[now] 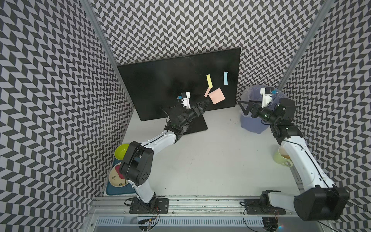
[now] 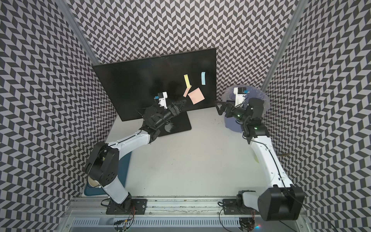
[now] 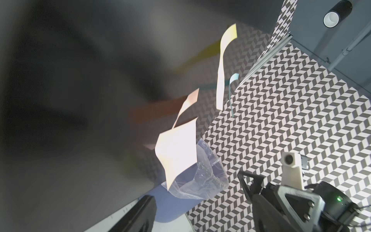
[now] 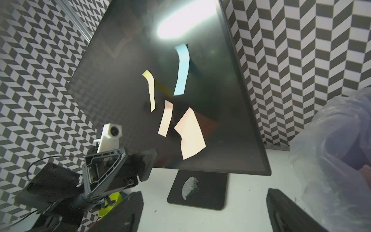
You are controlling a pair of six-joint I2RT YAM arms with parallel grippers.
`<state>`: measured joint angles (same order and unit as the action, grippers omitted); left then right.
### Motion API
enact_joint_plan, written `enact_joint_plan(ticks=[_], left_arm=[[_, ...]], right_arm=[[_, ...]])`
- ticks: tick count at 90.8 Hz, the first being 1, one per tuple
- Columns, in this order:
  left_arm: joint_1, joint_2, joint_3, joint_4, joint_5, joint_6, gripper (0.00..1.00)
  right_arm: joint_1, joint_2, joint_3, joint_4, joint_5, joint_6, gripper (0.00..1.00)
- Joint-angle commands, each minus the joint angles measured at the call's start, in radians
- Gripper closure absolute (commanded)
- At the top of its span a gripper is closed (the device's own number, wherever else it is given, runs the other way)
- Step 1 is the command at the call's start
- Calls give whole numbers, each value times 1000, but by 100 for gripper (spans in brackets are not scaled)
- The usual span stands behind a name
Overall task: Remove the sticky note from the monitor
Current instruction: Place the sticky note in the trash bin, then tear off the sticky note from the monitor.
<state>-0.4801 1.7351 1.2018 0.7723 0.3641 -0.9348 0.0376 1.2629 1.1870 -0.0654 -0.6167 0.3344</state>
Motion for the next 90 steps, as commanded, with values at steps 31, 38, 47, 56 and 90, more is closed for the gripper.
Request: enact_joint_plan(ticks=[31,38,47,56,90], left_arm=[[-24,108,219,-191,-182,173,33],[-29,126,247,-214,-192,191,37],[-31,146,269,-219,-181,195,43],[-33,158,287,-222,-173,198,55],[-36,126,259,-199,-158,208,100]], right_arm=[[83,-47,-64,123,-66,80,1],[84,-48,-60,124,-66,82,1],[84,-46,-56,124,-68,81,1],[84,-48,-58,125,-71,82,1],[84,-49,-75,140,-77,92,1]])
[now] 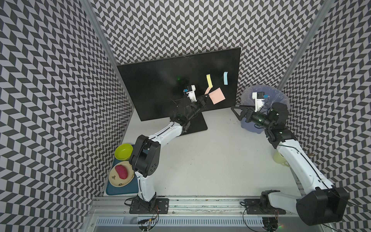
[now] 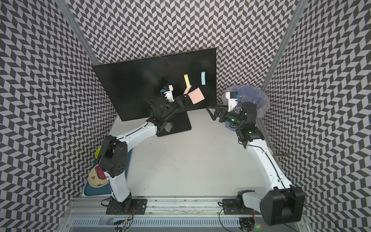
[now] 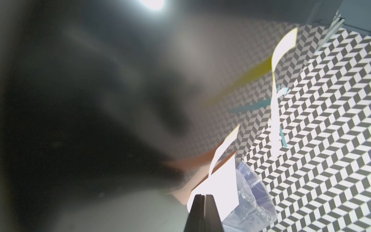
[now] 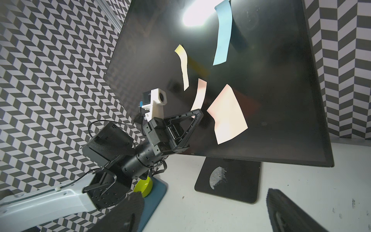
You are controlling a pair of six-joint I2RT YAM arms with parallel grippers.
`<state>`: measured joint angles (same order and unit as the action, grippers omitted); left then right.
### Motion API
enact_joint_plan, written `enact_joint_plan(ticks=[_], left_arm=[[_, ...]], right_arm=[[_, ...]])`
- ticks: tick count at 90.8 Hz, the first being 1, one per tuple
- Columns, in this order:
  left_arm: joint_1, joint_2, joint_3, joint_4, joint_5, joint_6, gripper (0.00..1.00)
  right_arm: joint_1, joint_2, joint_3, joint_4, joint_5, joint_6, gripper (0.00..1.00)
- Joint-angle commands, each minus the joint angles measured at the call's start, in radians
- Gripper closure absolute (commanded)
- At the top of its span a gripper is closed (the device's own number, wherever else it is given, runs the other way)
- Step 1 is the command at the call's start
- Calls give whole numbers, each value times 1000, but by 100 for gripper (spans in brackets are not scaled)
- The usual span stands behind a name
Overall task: Remove the sticky note from the monitor
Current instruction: Tear off the sticky note from the monitor.
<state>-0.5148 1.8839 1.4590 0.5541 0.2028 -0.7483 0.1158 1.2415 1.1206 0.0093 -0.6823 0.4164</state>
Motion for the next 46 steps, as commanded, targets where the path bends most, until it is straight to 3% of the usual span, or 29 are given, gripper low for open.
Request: enact_joint_plan(ticks=[1,46], left_arm=[[-2,-25,0,20,4,24,100],[-17,-219,-256,94,38,32,100]], right_arm=[[6,-28,-10,65,-11,10,1],[19,-37,-69,151,-69,78,1]])
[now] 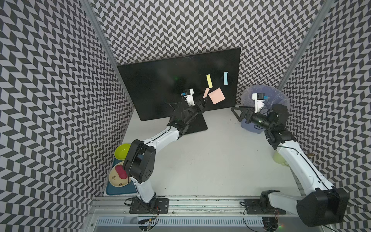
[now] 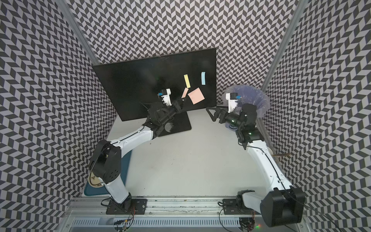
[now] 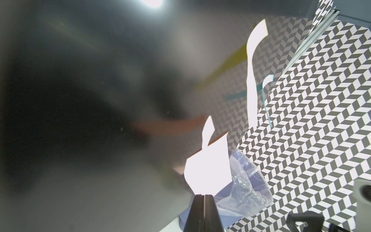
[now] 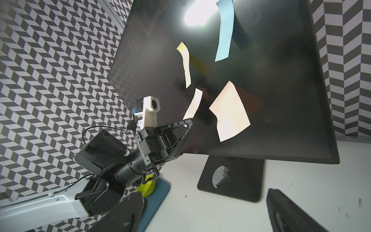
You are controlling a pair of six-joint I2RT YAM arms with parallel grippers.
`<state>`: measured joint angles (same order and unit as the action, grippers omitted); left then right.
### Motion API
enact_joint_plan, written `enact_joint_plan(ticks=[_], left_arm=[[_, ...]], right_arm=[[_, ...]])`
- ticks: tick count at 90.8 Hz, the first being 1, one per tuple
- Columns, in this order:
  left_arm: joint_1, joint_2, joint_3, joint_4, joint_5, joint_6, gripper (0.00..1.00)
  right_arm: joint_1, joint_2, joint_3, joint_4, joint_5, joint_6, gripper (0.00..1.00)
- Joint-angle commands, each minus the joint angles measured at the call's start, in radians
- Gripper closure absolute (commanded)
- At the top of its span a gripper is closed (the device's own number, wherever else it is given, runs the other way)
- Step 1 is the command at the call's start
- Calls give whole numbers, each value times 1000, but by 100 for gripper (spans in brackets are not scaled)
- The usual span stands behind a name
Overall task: Remove the sticky note from the monitor
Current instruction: Tear off the sticky note from the monitor.
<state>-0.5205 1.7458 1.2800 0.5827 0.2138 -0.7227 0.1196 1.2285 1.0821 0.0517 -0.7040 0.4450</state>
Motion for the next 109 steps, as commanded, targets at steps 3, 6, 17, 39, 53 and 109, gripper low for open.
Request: enact_joint_plan(ticks=[3,6,17,39,53,109], left_arm=[[-12,-103,-111,90,36,-9,100],[-13,-125,-140,116,49,-28,100],[-23,-190,-215,178,95,-93,100],[-63,-227,-279,272,159,-209,100],[-94,-241,-317,329,158,-248,100],[-166,-298,-341,269,169,-192,100]], right_arm=[[22,-21,-41,136,-61,75,1],[34,-18,-53,167,-75,103,1],[88,7,-77,263,-130,181,2],[196,78,-71,434,-167,297,16],[225,128,-51,548,-181,372,29],[229,216,-25,749,-230,539,64]])
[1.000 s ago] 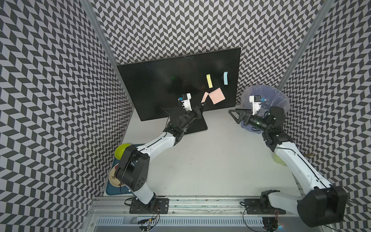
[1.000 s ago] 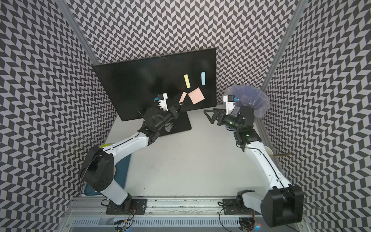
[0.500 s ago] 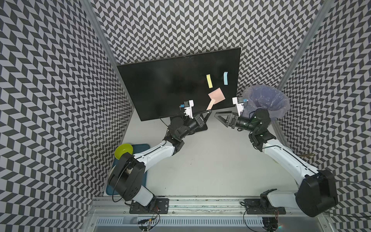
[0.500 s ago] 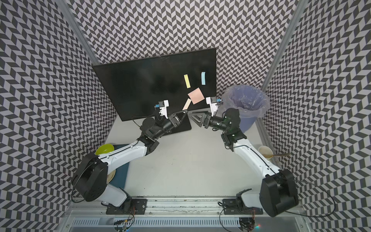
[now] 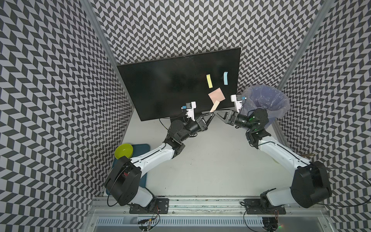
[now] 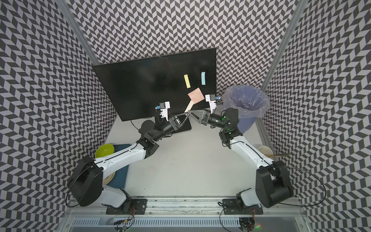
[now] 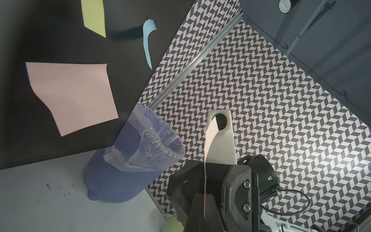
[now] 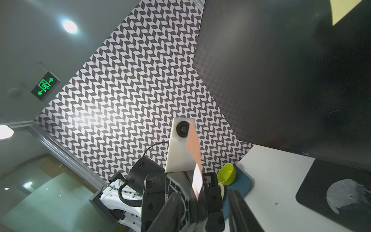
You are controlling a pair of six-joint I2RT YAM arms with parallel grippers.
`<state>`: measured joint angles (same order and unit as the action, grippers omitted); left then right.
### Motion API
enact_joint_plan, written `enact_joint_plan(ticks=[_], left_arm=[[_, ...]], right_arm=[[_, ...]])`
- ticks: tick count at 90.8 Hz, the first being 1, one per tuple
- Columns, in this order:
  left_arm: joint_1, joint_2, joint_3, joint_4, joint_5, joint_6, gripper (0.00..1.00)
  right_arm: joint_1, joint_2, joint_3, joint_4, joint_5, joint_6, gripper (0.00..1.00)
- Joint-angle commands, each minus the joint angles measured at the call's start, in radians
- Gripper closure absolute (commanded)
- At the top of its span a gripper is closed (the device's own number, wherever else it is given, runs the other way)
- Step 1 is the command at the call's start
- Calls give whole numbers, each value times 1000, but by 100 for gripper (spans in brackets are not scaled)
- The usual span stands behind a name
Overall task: Remove the sticky note from the monitor
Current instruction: Tear off the sticky note from the monitor.
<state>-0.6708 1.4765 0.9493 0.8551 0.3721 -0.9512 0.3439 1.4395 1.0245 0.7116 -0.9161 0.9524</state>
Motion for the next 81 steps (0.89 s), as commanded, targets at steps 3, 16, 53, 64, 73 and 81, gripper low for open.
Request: enact_joint_plan(ticks=[3,16,53,64,73,81], left_arm=[[-18,-28,-9,-6,10,41,100],[-22,-20,-8,-5,14,42,100],[-24,-25,-12,-14,22,64,86],[-24,-39,-11,-39,25,91,63],[-23,-56,-17,-64,19,117,43],[-18,-72,-28,-81,12,135,32]], right_arm=[[4,6,35,89,-19,32,65],[6,6,35,87,-21,34,77],[4,-5,37,57,-11,14,100],[-7,-14,42,21,-6,-13,100],[-38,-27,41,-17,0,-39,100],[-89,-45,41,-86,16,-81,100]])
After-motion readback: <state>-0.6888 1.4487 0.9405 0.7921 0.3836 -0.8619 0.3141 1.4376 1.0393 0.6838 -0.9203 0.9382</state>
